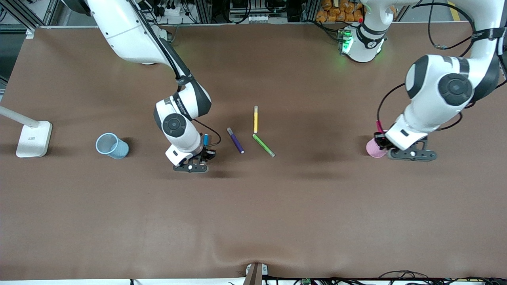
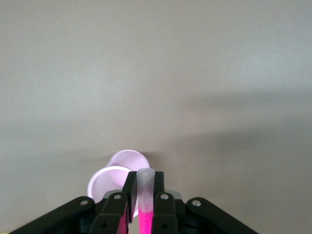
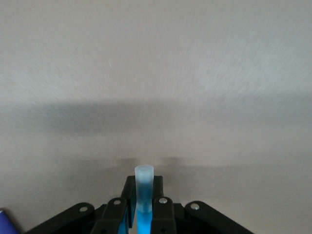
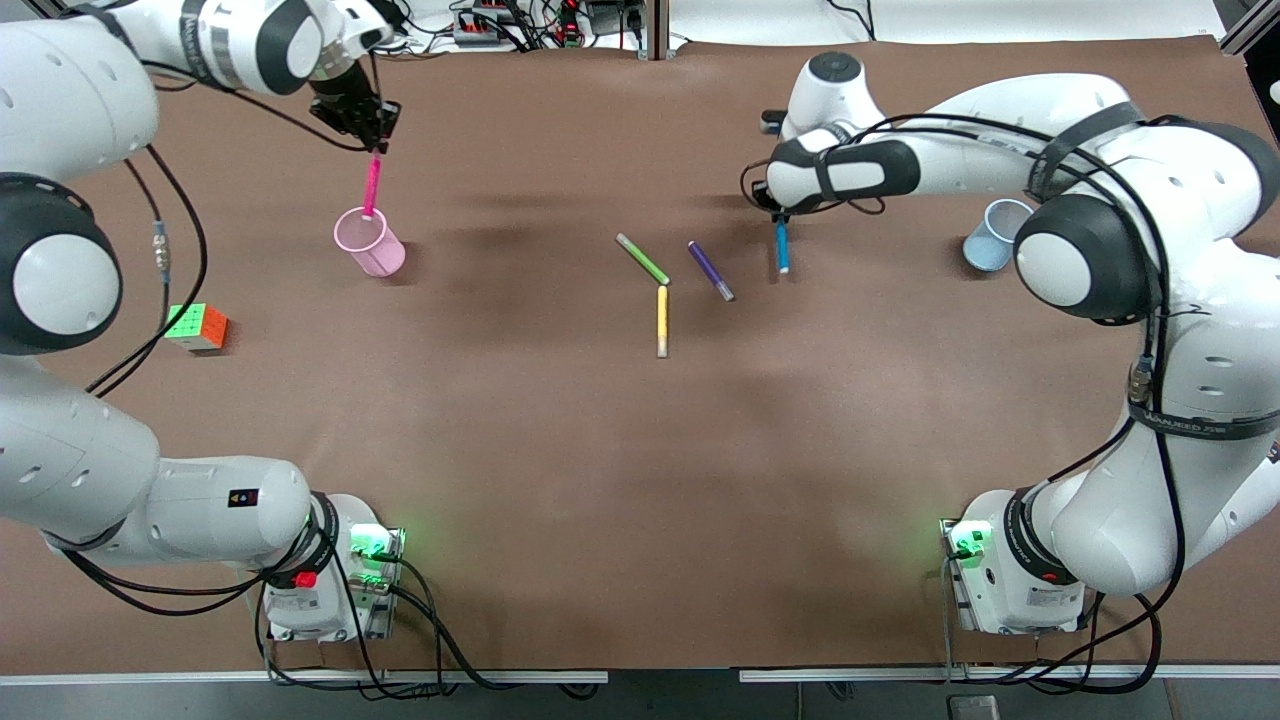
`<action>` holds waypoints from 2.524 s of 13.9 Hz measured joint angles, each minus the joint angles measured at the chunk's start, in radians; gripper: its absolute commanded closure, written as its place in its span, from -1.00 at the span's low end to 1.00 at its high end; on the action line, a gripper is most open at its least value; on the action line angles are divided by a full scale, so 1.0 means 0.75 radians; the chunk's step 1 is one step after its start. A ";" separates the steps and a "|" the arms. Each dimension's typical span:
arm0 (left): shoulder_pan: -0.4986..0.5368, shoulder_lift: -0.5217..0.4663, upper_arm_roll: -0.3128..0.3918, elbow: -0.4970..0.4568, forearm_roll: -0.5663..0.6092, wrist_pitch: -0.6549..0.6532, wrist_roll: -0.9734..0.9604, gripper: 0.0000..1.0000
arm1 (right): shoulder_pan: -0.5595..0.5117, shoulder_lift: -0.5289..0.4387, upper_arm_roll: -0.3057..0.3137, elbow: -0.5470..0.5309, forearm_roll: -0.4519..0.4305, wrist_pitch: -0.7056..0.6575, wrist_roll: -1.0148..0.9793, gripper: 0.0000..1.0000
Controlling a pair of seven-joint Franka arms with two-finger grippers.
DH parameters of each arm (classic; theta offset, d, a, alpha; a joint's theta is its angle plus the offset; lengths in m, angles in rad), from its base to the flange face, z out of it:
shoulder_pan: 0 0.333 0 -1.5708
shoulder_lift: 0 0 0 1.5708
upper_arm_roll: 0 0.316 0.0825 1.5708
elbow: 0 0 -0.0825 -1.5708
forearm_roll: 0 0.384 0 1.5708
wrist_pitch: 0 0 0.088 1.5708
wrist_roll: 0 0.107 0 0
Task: Place pink and blue markers in matching cups
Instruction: 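Drop the pink marker into the pink cup while the right gripper carries the blue marker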
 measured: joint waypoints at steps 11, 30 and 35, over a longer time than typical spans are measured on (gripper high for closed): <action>0.115 -0.075 0.000 -0.368 0.000 0.578 0.304 1.00 | -0.437 -0.223 -0.016 0.096 0.221 -0.173 -1.394 1.00; 0.111 0.002 -0.019 -0.091 -0.001 0.153 0.244 -1.00 | -0.999 -0.336 -0.018 -0.120 0.869 -0.814 -2.954 1.00; 0.101 -0.006 -0.109 0.221 -0.021 -0.322 0.201 -1.00 | -1.037 -0.333 -0.018 -0.150 0.880 -0.818 -2.984 -0.99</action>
